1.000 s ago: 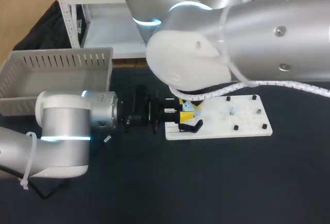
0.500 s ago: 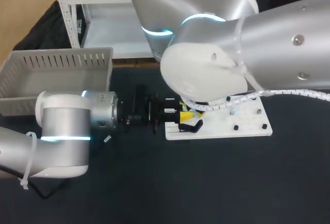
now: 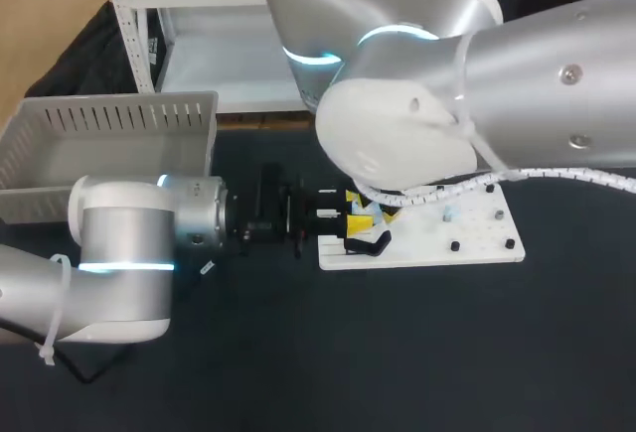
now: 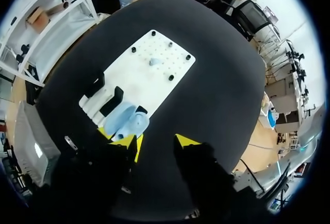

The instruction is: Pick up each earbud case from the left stands, insert the matching earbuds, close the lid, and place the case in the box.

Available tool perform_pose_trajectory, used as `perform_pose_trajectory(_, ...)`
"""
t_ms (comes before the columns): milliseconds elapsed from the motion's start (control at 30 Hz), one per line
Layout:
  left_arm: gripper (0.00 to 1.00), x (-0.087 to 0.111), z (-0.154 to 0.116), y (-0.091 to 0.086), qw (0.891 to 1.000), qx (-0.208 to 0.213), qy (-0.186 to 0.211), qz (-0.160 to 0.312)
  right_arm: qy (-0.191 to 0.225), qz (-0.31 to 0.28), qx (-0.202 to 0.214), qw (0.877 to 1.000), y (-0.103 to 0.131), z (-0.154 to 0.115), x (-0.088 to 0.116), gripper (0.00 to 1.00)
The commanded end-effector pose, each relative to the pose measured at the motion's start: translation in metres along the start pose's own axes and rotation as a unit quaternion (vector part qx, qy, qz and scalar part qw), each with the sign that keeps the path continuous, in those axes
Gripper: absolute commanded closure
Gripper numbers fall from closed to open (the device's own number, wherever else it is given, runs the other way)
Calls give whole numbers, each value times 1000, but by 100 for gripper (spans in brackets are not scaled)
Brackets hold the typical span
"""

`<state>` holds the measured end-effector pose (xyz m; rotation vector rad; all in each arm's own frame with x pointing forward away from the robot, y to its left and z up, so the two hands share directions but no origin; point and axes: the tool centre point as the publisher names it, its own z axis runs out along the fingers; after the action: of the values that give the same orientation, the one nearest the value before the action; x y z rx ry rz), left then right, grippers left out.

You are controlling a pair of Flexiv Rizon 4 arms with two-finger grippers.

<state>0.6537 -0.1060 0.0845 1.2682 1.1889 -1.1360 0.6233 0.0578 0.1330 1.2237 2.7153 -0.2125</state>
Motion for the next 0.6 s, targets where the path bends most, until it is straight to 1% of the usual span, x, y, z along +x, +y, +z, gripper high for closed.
perform_pose_trajectory(33,100,0,0,-1,1000,-3,-1,1,11,4,-31,999,-15,-16,-2,53)
perform_pose_trajectory(133,100,0,0,-1,1000,-3,-1,1,33,-2,-61,998,-27,-25,-8,55)
perform_pose_trajectory(200,100,0,0,-1,1000,-3,-1,1,37,-27,-86,995,-34,-28,-12,54)
perform_pose_trajectory(233,100,0,0,-1,1000,-3,-1,1,43,-34,-96,994,-37,-28,-15,52)
perform_pose_trajectory(267,100,0,0,-1,1000,-3,-1,1,53,-40,-110,992,-41,-28,-19,51)
perform_pose_trajectory(333,100,0,0,-1,1000,-3,-1,1,52,-69,-140,986,-48,-27,-26,51)
perform_pose_trajectory(400,100,0,0,-1,1000,-3,-1,1,67,-98,-174,978,-55,-26,-34,51)
perform_pose_trajectory(433,100,0,0,-1,1000,-3,-1,1,55,-110,-181,976,-59,-25,-38,53)
perform_pose_trajectory(500,100,0,0,-1,1000,-3,-1,1,52,-131,-193,971,-66,-20,-47,53)
perform_pose_trajectory(600,100,0,0,-1,1000,-3,-1,1,33,-157,-208,965,-71,-15,-60,56)
